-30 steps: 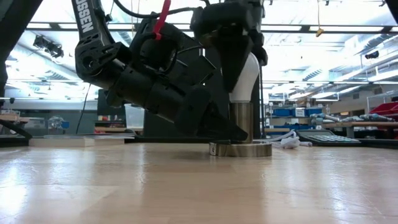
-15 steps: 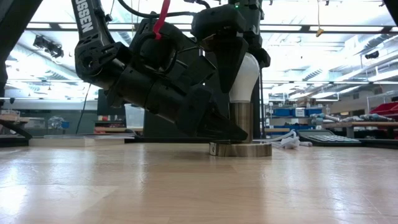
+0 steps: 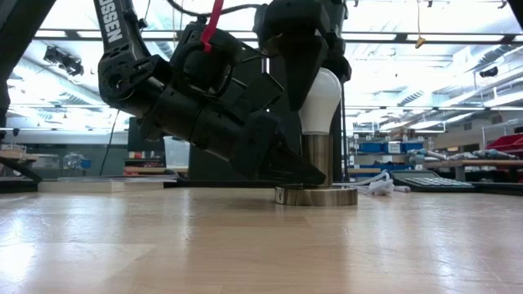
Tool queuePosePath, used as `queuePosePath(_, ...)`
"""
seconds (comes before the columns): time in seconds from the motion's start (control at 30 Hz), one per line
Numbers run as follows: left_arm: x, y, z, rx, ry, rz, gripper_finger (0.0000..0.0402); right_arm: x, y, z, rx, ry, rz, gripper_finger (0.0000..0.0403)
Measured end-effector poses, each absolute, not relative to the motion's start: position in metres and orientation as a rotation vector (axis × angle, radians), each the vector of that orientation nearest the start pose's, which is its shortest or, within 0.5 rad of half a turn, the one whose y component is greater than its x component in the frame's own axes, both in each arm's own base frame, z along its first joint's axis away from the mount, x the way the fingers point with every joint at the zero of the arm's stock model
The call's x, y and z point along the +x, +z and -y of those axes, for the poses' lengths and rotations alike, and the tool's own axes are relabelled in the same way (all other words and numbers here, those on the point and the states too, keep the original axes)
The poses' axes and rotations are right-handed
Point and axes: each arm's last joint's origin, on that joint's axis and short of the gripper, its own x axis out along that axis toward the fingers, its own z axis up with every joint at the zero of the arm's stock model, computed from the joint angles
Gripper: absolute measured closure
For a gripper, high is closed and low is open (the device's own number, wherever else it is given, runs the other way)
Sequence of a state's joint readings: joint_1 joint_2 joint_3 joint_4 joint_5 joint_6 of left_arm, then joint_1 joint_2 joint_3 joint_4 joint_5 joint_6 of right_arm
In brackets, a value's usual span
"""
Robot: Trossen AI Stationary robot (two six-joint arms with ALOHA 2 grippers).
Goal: Screw lightbulb
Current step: Insert the lightbulb into the lamp
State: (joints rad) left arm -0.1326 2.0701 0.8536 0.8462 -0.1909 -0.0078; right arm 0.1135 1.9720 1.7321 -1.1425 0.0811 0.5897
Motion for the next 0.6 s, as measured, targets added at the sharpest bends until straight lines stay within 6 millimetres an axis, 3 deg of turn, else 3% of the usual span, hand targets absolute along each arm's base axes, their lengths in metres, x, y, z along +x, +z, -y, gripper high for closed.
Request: queuePosePath(0.6, 0.375, 0.091, 0.044, 0.052, 0.061, -0.368, 0.0208, 0.378, 0.284, -0.040, 0.321, -0.306, -1.246, 0.0042)
